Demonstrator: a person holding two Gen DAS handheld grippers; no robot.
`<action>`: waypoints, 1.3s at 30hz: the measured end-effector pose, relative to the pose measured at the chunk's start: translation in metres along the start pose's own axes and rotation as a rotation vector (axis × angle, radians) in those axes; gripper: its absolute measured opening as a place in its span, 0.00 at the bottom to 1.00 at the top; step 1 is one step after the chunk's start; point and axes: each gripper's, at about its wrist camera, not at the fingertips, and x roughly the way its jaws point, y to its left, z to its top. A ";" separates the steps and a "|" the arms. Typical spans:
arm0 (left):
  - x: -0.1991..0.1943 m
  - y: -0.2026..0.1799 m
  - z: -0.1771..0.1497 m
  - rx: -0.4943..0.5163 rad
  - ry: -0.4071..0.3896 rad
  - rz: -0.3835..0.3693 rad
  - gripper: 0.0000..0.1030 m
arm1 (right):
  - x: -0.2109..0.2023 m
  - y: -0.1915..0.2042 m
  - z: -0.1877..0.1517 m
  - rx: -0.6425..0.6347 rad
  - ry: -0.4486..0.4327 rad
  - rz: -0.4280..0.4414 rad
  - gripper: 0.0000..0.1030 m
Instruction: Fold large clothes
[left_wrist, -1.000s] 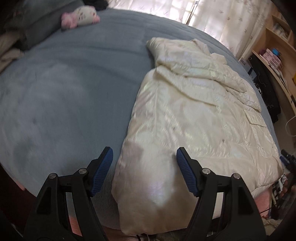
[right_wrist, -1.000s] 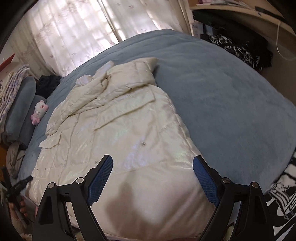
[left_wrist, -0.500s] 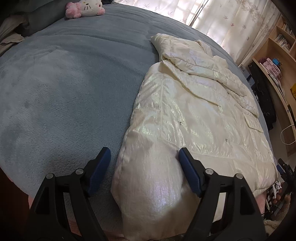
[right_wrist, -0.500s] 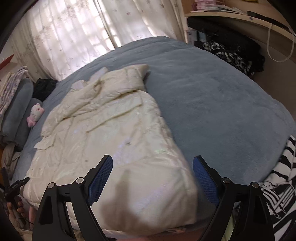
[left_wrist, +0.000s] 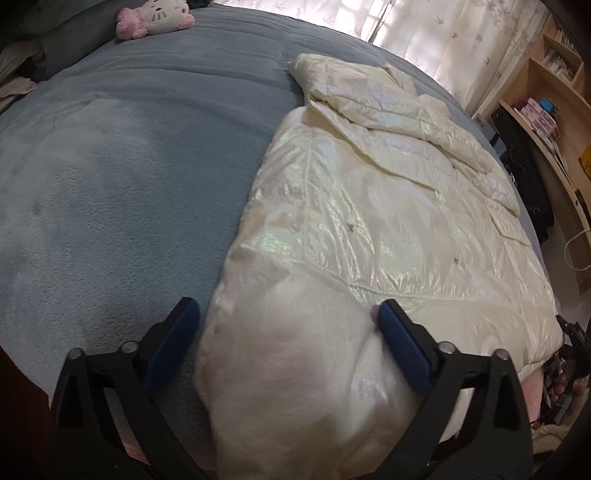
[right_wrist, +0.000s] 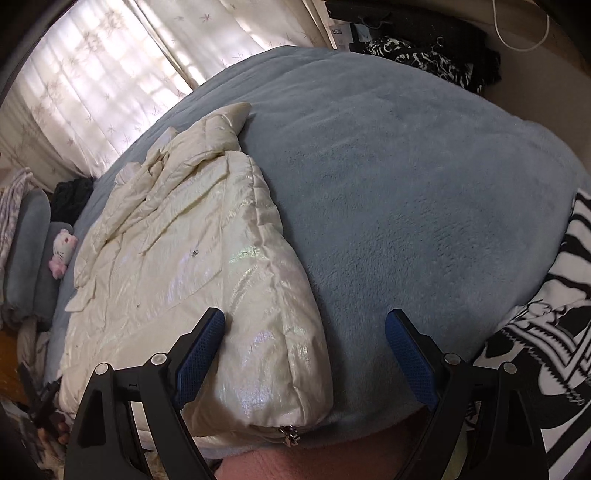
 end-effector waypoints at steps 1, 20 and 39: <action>0.002 -0.002 0.000 0.004 0.003 0.005 0.99 | 0.002 0.003 -0.002 -0.001 0.003 0.023 0.87; -0.014 -0.036 0.001 -0.065 -0.070 0.013 0.11 | 0.006 0.084 -0.001 -0.147 -0.040 0.154 0.20; -0.180 0.009 0.004 -0.363 -0.096 -0.170 0.08 | -0.108 0.132 0.030 -0.120 -0.154 0.369 0.19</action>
